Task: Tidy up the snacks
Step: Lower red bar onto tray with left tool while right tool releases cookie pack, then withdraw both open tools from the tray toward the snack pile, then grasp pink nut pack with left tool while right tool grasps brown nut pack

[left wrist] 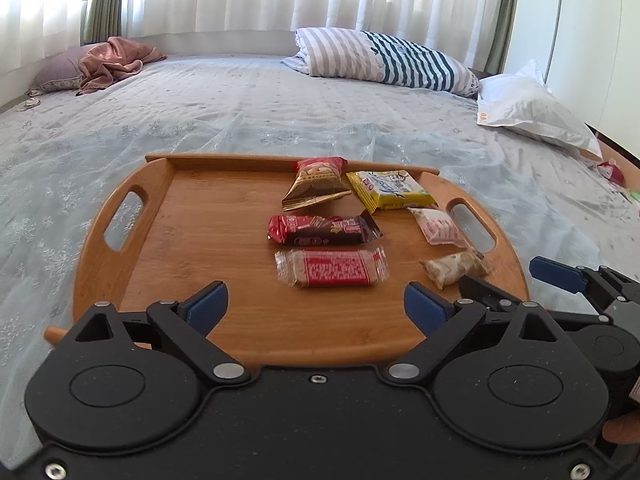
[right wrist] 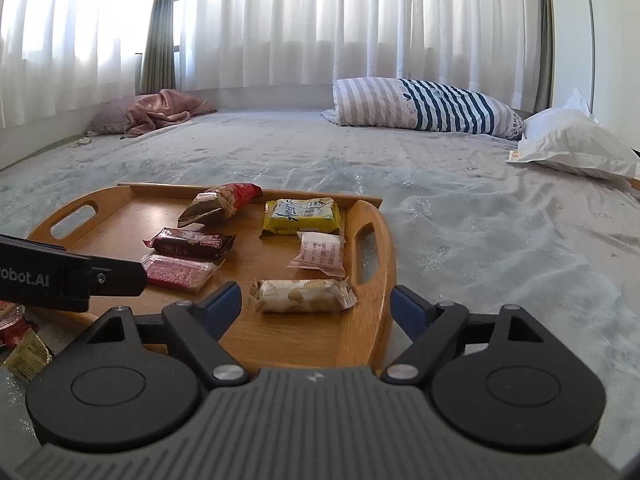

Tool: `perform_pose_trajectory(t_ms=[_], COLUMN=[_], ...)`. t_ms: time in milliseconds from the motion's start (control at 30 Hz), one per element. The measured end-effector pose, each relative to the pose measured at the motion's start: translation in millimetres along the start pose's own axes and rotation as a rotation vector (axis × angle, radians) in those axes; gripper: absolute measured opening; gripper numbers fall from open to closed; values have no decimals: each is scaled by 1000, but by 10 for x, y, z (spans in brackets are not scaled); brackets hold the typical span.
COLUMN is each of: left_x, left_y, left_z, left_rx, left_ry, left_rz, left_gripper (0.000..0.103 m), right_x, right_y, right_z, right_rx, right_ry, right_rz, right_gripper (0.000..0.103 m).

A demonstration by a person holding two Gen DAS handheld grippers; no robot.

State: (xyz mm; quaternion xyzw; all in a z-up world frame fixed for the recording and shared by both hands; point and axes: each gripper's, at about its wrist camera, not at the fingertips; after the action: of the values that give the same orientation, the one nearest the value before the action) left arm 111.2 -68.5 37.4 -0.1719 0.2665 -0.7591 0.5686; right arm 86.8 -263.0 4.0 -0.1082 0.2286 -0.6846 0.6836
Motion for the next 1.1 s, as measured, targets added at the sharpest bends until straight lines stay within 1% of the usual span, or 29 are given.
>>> perform_pose_trajectory(t_ms=[100,333,500,567,600,700,767,800,833,900,933,1100], left_x=[-6,23,86,110,119,153,176,188,201,216,227,236], left_y=[-133,-439,-580,-630,-655,-720,-749,-761,-771,-770,-752,-627], left_z=[-72,-228,-341,-388,-410,-469,-496,-508,-519,-535,-538,-535], left_rx=[6,21,13,6,2,-12,-22,-29,-37,-52,-58,-70], left_ry=[4,17,47,61,63,76,78,78,79,78,77,77], left_rz=[-4,-49,-68,-79,-86,-110,-126,-141,-158,-195,-208,-200], left_gripper=[95,97,95,87,85,73,57,52,45,43,41,41], right_x=[16,-8,-13,-4,0,3,-3,-9,-22,-52,-75,-159], right_y=[-103,-345,-506,-570,-597,-661,-691,-702,-716,-740,-763,-818], right_z=[-46,-190,-286,-319,-335,-373,-400,-410,-431,-458,-482,-555], right_rx=[7,26,71,86,90,97,93,91,87,82,80,61], right_ry=[8,2,12,22,26,38,41,42,39,24,14,-19], right_rz=[-11,-25,-28,-25,-21,-14,-9,-7,-1,9,13,39], right_gripper=[90,91,91,91,91,91,91,91,90,79,77,66])
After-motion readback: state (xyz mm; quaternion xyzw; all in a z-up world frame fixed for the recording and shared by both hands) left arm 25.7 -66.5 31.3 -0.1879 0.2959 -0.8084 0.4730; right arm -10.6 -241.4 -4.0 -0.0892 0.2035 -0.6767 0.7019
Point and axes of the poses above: each gripper's, at about its wrist camera, not at the fingertips, and y roughly the way its jaws point, x to its right, z to its top, and after that the axes turned 11 degrees about y, right-handed
